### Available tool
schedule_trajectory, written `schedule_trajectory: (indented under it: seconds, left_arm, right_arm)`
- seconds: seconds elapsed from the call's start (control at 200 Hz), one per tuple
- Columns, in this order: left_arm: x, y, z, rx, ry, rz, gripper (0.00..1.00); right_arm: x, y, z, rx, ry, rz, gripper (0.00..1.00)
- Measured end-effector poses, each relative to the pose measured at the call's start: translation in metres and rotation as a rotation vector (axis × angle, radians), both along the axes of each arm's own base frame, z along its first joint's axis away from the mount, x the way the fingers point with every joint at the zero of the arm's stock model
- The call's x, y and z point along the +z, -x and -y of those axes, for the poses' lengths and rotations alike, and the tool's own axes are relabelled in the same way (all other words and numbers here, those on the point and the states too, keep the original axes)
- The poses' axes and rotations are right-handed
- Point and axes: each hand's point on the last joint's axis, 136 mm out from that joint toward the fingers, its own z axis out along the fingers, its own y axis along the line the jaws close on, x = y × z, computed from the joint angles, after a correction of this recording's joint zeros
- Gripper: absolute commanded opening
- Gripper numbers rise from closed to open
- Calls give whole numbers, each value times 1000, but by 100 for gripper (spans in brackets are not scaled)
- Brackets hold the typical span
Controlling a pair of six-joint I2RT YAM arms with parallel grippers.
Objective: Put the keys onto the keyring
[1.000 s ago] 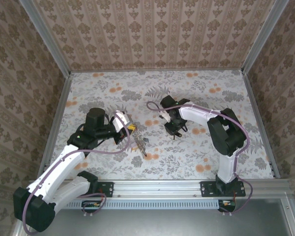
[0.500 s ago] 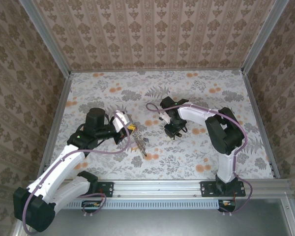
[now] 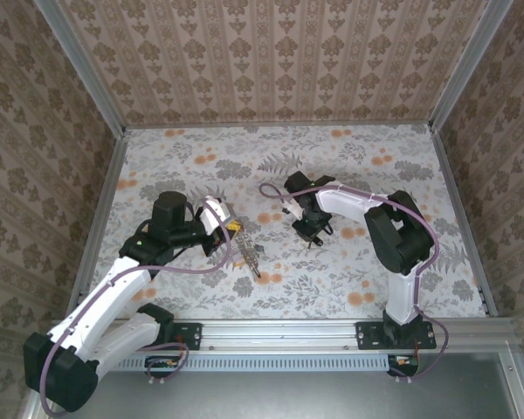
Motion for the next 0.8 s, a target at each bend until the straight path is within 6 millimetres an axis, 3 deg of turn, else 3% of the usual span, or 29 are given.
schedule_trajectory:
  seconds: [0.385, 0.56, 0.69, 0.8]
  left_arm:
    - [0, 0, 0, 0, 0, 0, 0]
    - [0, 0, 0, 2, -1, 0, 0]
    - [0, -1, -1, 6, -4, 2, 0]
    - [-1, -2, 0, 11, -11, 7, 0]
  right_arm:
    - [1, 0, -1, -13, -6, 0, 0]
    - [4, 1, -3, -27, -29, 10, 0]
    - [25, 4, -8, -48, -114, 70, 0]
    - [66, 7, -22, -58, -268, 173, 0]
